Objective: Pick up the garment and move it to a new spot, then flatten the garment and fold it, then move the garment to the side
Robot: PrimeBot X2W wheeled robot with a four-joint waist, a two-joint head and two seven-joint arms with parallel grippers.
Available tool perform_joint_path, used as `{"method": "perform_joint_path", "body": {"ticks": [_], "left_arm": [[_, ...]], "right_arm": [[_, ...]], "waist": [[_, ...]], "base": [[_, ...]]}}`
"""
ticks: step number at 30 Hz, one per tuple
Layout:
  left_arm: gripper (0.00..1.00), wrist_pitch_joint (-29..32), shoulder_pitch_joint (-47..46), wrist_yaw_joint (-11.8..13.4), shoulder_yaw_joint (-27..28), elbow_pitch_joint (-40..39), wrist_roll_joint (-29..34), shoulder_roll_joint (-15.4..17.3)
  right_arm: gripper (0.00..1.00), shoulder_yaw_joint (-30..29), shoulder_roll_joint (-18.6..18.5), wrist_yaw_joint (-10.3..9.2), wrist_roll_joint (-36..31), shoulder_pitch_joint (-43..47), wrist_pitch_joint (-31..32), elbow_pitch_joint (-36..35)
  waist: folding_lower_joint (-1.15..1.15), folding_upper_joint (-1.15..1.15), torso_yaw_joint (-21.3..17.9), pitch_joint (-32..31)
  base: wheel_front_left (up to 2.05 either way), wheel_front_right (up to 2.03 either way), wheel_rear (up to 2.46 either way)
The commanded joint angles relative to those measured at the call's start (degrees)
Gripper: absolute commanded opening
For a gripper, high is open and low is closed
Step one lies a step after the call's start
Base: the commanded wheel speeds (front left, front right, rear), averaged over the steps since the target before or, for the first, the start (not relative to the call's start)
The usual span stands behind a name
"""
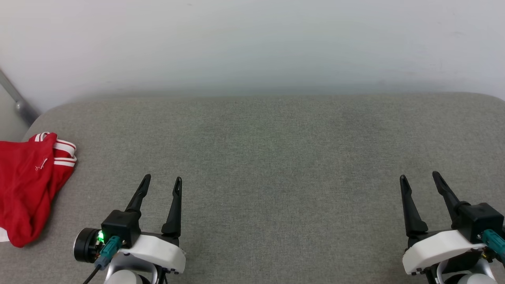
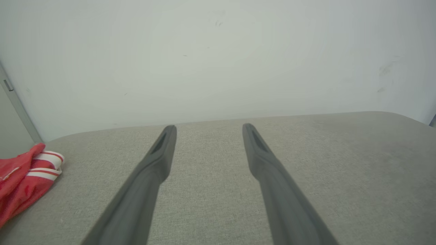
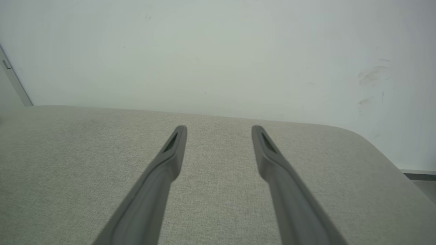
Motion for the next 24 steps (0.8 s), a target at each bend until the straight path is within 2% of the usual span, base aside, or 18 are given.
{"method": "perform_joint_path", "body": {"ticks": [1, 7, 11, 23, 24], "left_arm": [[1.0, -0.4, -0.6, -0.1, 0.2, 0.2, 1.0, 0.0], [1.0, -0.5, -1.0, -0.1, 1.1, 1.2, 0.0, -0.3], [1.0, -0.5, -1.3, 0.2, 1.9, 2.3, -0.7, -0.7], [1.0, -0.5, -2.4, 1.0, 5.5, 4.0, -2.0, -0.6], [1.0, -0.5, -2.4, 1.0, 5.5, 4.0, -2.0, -0.6]], "right_arm": [[1.0, 0.1, 0.2, -0.02, -0.8, -0.4, -0.4, 0.1], [1.0, -0.1, 0.2, -0.02, -0.3, -0.7, -0.9, 0.8], [1.0, 0.0, 0.2, -0.02, -0.2, -0.1, -1.0, 0.7], [1.0, 2.6, 0.1, -0.02, 0.5, -1.4, -0.7, 0.3], [1.0, 2.6, 0.1, -0.02, 0.5, -1.4, -0.7, 0.3]], "waist": [[0.0, 0.0, 0.0, 0.1], [0.0, 0.0, 0.7, -0.1], [0.0, 0.0, 3.1, -0.4], [0.0, 0.0, 15.3, 0.7], [0.0, 0.0, 15.3, 0.7]], "base": [[0.0, 0.0, 0.0], [0.0, 0.0, 0.0], [0.0, 0.0, 0.0], [0.0, 0.0, 0.0], [0.0, 0.0, 0.0]]}}
